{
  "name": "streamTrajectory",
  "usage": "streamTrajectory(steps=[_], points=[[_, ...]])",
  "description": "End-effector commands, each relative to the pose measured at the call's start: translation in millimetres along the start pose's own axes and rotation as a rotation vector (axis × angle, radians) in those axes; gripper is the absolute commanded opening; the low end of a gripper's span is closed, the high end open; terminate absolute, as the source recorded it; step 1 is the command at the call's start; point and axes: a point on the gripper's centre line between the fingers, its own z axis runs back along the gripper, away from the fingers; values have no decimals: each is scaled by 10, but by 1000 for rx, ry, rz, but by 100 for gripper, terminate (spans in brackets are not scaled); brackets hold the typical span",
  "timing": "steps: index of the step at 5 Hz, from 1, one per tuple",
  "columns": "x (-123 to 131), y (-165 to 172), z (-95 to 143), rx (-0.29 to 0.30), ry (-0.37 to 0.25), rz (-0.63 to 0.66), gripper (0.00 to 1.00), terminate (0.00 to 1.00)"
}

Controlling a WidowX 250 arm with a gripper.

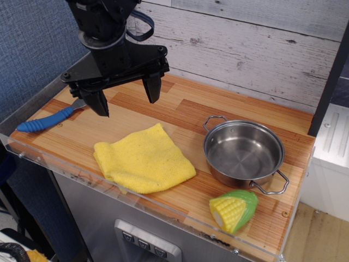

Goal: Move the blue fork behind the yellow towel

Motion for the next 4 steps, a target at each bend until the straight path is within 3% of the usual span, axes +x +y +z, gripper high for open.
streamTrajectory(steps=[1, 3, 4], points=[[0, 0, 0, 0, 0, 0, 100, 0], [466, 393, -238, 26, 25, -149, 100, 0], [616, 517, -314, 38, 17, -117, 100, 0]])
